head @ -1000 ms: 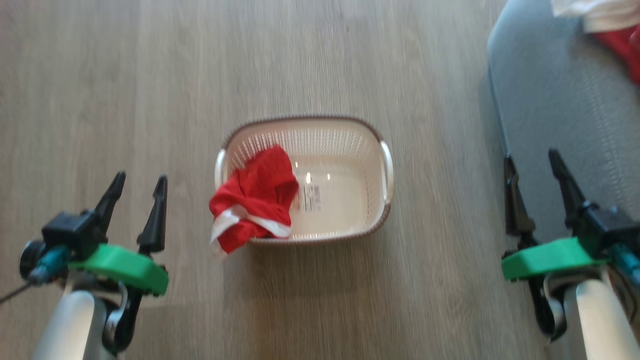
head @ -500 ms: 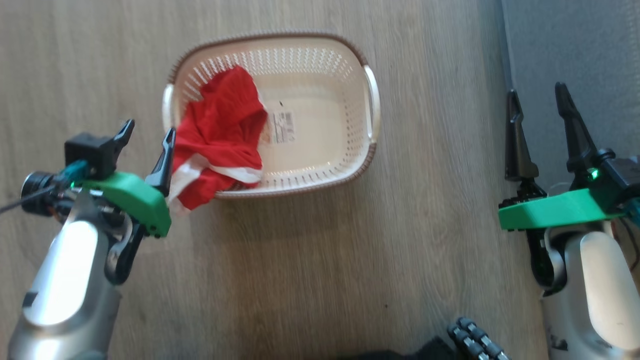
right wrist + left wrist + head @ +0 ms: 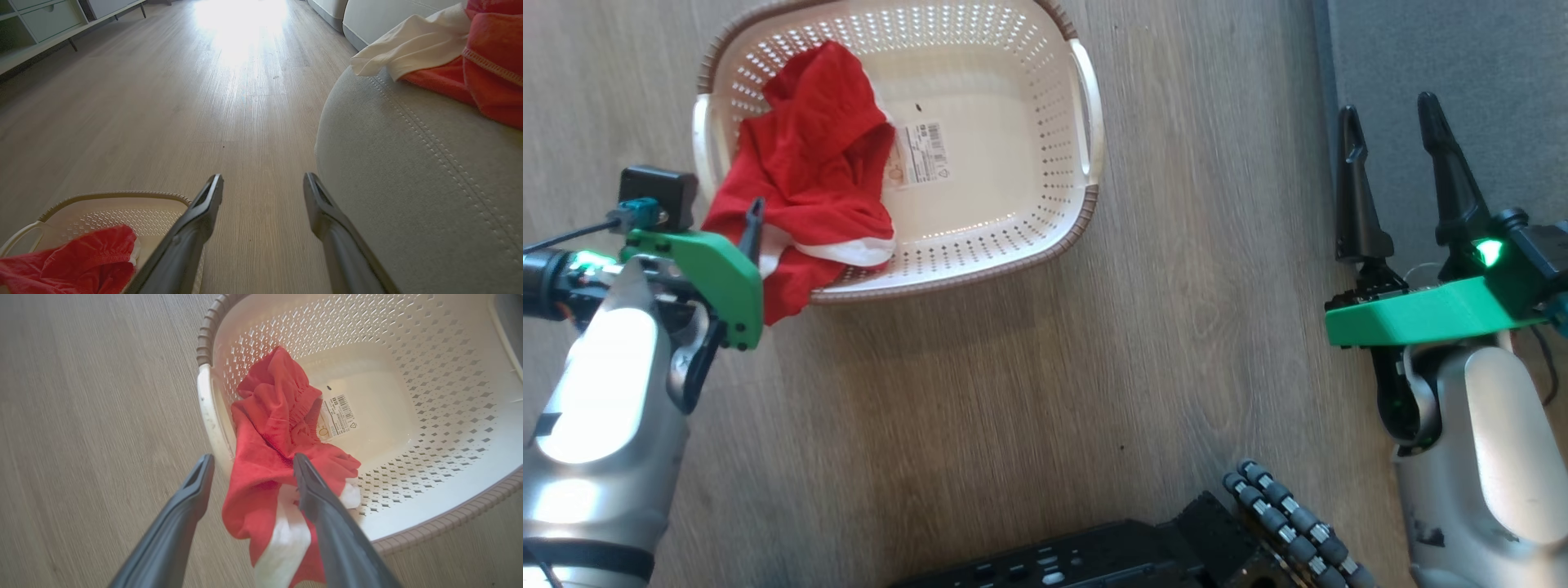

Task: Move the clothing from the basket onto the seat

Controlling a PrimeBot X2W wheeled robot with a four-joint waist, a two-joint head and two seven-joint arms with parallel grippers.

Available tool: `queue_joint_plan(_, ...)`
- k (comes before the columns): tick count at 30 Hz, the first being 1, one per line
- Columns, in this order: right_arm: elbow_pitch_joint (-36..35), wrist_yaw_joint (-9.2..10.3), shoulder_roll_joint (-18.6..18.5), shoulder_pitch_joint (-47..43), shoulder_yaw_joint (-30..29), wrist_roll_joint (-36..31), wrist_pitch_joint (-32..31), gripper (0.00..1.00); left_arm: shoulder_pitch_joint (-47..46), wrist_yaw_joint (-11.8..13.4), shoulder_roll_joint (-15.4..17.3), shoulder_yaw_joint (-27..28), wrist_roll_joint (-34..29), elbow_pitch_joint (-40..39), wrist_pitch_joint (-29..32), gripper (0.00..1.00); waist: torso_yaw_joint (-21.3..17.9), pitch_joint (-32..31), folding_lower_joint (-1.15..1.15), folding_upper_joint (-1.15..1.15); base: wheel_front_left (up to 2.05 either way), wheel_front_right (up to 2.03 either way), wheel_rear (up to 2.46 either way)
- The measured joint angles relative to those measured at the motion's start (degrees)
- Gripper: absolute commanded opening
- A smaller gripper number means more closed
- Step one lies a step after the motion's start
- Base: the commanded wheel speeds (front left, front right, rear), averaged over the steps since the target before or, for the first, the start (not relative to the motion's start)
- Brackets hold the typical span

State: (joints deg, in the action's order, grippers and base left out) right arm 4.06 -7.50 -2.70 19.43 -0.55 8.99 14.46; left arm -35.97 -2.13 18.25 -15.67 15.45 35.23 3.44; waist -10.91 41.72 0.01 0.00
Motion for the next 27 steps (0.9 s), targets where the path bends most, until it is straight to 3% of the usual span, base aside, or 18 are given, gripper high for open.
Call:
queue_joint_plan(7,0.1,0.0,0.0,0.3,0.5,1.2,0.0,1.0,-1.5,0.8,0.8,-0.1,-0.4,4.4,-0.6,1.0,-1.1,2.2,0.0,0.0,0.0,0.0,0.0)
queue_joint_plan(20,0.7,0.0,0.0,1.6,0.6,1.7,0.0,1.0,-1.9,1.2,0.5,-1.3,-0.3,5.4,-2.1,1.0,-0.5,2.4,0.0,0.0,0.0,0.0,0.0)
queue_joint_plan(24,0.8,0.0,0.0,1.6,0.6,1.7,0.0,1.0,-1.9,1.3,0.3,-1.6,-0.3,5.4,-2.5,0.71,-0.3,2.5,-0.01,0.0,0.0,0.0,0.0)
queue_joint_plan(27,0.9,0.0,0.0,1.6,0.6,2.1,0.0,1.0,-1.8,1.3,0.3,-1.7,-0.3,5.3,-2.6,0.59,-0.2,2.5,0.0,0.0,0.0,0.0,0.0)
